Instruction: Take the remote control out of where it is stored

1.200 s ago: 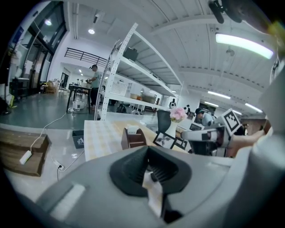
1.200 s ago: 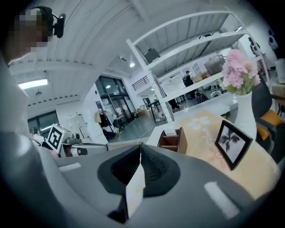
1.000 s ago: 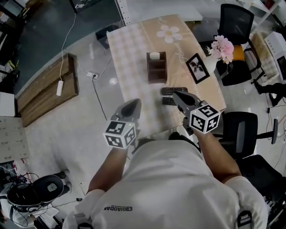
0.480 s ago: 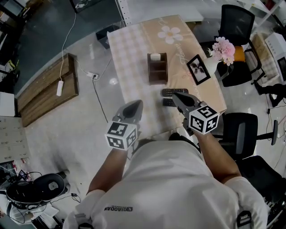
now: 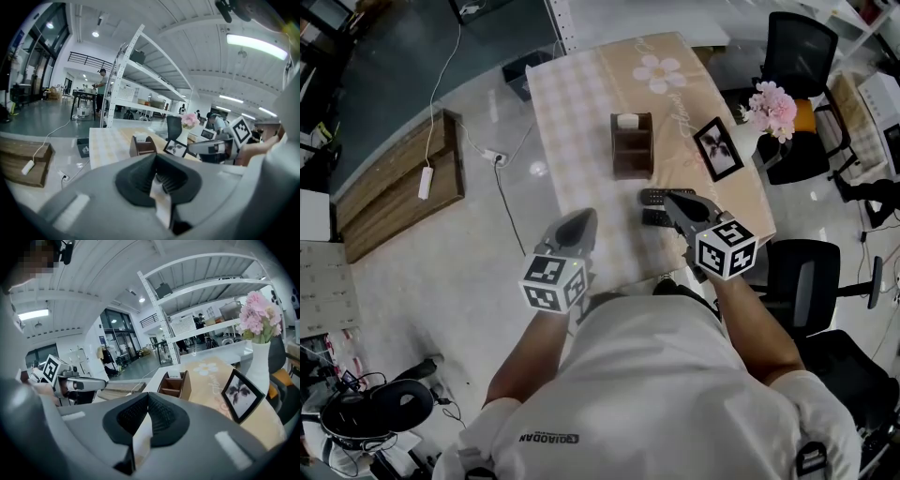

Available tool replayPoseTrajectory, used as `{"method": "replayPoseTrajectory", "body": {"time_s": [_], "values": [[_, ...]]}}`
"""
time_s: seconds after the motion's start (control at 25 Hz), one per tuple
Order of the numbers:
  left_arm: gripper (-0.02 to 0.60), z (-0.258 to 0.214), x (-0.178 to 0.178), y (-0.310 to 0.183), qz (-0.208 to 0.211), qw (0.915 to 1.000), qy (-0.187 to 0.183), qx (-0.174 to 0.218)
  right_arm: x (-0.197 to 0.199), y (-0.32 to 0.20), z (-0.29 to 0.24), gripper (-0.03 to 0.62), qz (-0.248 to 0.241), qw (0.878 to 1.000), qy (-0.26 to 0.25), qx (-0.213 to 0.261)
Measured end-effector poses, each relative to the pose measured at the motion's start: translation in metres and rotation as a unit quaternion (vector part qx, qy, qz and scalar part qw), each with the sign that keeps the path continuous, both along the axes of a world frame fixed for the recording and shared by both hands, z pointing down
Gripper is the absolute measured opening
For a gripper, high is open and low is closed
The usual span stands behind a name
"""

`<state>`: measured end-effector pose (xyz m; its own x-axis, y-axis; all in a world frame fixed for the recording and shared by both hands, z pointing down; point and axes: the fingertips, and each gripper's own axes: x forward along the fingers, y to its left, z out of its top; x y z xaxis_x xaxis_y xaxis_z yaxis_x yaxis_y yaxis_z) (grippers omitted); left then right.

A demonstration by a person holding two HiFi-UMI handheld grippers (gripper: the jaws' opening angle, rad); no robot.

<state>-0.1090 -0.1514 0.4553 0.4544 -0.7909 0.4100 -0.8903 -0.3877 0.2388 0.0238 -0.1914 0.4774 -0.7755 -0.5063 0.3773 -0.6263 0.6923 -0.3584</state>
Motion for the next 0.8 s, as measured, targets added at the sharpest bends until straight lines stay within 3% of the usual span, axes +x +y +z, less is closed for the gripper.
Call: {"method": "replayPoseTrajectory", "body": {"time_s": [0.4, 0.8], "values": [[0.003, 0.012, -0.012, -0.007, -0.018, 0.9995, -0.009, -0.024, -0.014, -0.047, 0.013, 0.006, -0.016, 0.995, 0.085, 0.050], [0.003, 0.020, -0.031, -0.013, -0.030, 0.9986, -0.018, -0.039, -0.039, -0.125, 0.015, 0.038, -0.049, 0.976, 0.180, 0.116]]}}
